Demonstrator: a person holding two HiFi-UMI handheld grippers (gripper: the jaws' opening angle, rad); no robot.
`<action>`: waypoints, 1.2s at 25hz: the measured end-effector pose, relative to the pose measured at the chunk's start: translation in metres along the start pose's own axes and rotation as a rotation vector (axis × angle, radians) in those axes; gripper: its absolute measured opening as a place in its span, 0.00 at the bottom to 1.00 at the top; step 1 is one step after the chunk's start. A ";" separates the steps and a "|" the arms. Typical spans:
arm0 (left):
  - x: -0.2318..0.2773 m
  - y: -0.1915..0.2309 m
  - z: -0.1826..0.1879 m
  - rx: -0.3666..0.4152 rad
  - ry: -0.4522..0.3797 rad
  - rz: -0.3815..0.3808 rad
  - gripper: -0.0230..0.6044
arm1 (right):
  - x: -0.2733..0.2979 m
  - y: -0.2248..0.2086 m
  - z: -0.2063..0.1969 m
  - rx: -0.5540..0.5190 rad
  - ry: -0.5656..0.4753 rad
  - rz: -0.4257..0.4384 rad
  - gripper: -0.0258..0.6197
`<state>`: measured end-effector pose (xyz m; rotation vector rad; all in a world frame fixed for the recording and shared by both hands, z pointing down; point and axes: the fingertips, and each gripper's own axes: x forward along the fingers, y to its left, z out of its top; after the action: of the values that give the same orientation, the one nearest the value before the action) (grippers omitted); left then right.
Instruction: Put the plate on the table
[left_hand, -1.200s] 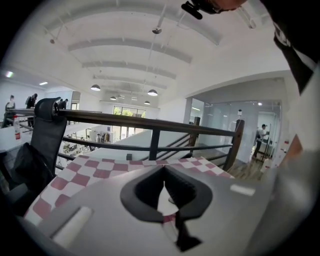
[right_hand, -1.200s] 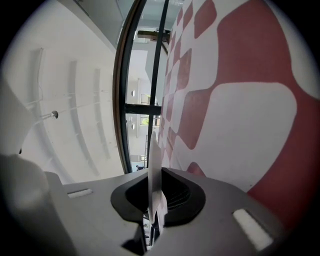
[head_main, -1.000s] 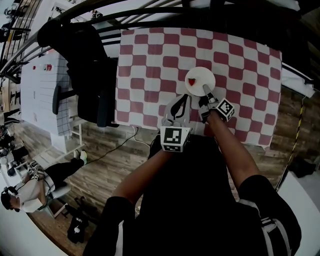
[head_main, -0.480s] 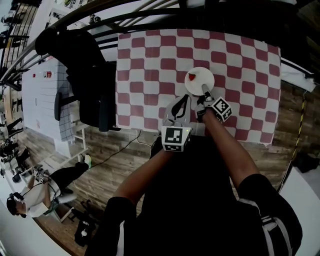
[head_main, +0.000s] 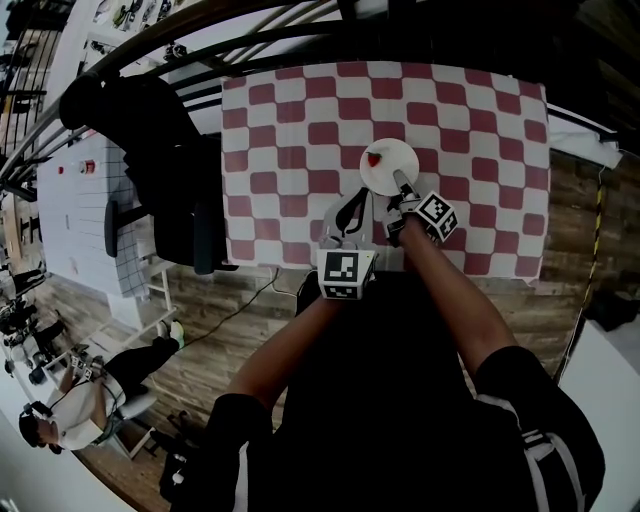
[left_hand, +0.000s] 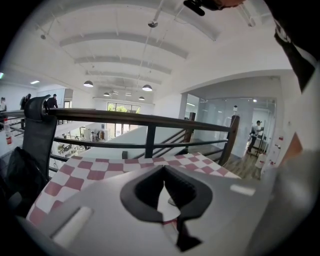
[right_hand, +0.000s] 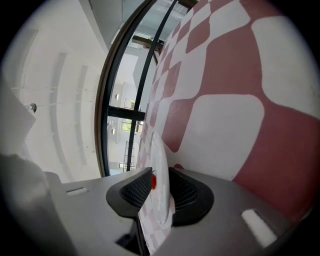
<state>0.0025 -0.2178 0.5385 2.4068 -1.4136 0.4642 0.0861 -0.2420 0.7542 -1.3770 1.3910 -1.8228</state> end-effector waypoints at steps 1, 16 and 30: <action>0.000 0.000 0.002 0.005 -0.005 -0.001 0.05 | -0.002 -0.001 -0.001 -0.001 0.001 -0.017 0.19; -0.007 -0.018 -0.007 0.044 -0.005 -0.044 0.05 | -0.019 -0.003 -0.011 -0.141 0.055 -0.175 0.40; -0.015 -0.024 -0.009 0.025 -0.015 -0.100 0.05 | -0.058 -0.008 -0.014 -0.117 0.008 -0.198 0.42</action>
<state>0.0160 -0.1910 0.5383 2.4920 -1.2936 0.4419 0.0976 -0.1854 0.7368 -1.6196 1.4287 -1.8972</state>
